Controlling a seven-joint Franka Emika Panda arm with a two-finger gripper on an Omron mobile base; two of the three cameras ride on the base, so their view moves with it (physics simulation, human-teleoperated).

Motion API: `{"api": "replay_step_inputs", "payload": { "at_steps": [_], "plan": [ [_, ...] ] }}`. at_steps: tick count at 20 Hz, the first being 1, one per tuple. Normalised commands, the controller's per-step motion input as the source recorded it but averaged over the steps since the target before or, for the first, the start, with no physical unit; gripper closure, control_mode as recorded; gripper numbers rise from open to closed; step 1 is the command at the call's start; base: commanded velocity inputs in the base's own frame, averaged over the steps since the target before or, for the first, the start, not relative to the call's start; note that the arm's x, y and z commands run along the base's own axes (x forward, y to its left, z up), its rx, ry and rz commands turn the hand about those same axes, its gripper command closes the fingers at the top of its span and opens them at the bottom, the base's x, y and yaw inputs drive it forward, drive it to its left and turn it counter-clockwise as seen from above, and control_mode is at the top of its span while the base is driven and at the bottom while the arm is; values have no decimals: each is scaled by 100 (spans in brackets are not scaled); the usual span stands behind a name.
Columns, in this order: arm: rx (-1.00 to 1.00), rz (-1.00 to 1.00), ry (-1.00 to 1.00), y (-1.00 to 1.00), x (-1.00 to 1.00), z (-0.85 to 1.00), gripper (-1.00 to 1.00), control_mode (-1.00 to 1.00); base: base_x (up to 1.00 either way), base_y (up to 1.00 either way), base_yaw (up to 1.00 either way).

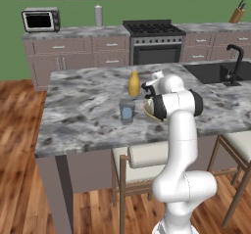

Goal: There are two ice cubes in the ice bowl. Place both ice cubes in the glass cup.

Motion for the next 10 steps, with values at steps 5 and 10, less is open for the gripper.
{"api": "replay_step_inputs", "payload": {
  "at_steps": [5, 10],
  "plan": [
    [-3, 0, 5, 0, -3, -35, -100, -100, 0, 0, 0],
    [-1, 0, 0, 0, 0, -22, -100, -100, 0, 0, 0]
  ]
}}
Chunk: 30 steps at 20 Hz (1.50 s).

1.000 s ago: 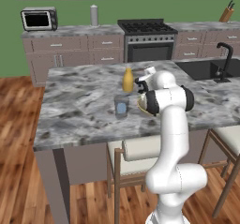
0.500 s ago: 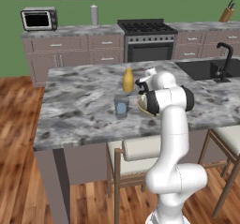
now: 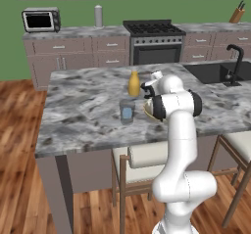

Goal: There are two ice cubes in the ice bowl. Place both ice cubes in the glass cup.

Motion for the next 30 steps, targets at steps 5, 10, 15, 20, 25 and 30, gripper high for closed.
{"api": "replay_step_inputs", "payload": {
  "at_steps": [5, 10, 15, 20, 25, 30],
  "plan": [
    [0, 3, -2, -16, -53, -12, -100, -100, 0, 0, 0],
    [0, 15, -10, -5, -38, 0, -100, -100, 0, 0, 0],
    [0, 12, -9, 2, 2, 0, -100, -100, 0, 0, 0],
    [0, 0, -6, 4, 44, 0, -100, -100, 0, 0, 0],
    [0, 0, 1, 0, 43, 0, -100, -100, 0, 0, 0],
    [0, 0, 15, 0, 5, -17, -100, -100, 0, 0, 0]
  ]
}}
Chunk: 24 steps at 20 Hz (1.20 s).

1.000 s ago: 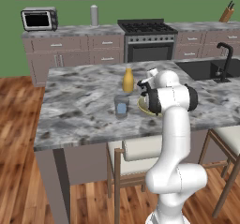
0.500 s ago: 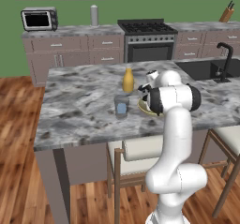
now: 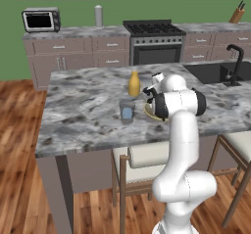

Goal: There are two ice cubes in the ice bowl. Place both ice cubes in the glass cup.

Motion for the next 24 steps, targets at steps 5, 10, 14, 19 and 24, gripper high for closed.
{"api": "replay_step_inputs", "payload": {
  "at_steps": [5, 10, 14, 19, 24],
  "plan": [
    [-7, 0, 26, 0, -50, -96, -100, -100, 0, 0, 0],
    [-16, 0, 33, -4, -80, -100, -100, -100, 0, 0, 0],
    [6, 0, -1, -28, -72, -42, -100, -100, 0, 0, 0],
    [20, 0, -13, -9, -69, 0, -100, -100, 0, 0, 0],
    [5, 0, -9, 0, -34, 0, -100, -100, 0, 0, 0]
  ]
}}
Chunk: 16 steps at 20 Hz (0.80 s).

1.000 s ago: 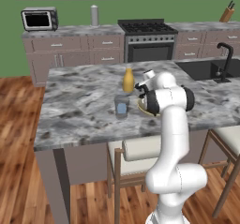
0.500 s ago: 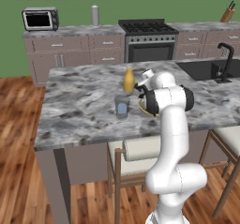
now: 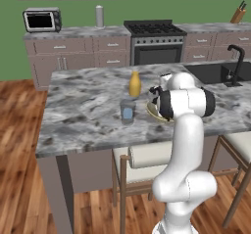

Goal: There are two ice cubes in the ice bowl. Place both ice cubes in the glass cup.

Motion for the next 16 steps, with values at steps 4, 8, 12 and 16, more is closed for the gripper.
{"api": "replay_step_inputs", "payload": {
  "at_steps": [4, 8, 12, 16],
  "plan": [
    [0, 0, -8, 0, 23, -6, -100, -100, 0, 0, 0],
    [0, 0, -4, 0, 59, -14, -100, -100, 0, 0, 0],
    [0, -1, -1, 0, 74, -16, -100, -100, 0, 0, 0],
    [5, 0, 0, 0, 20, -8, -100, -100, 0, 0, 0]
  ]
}}
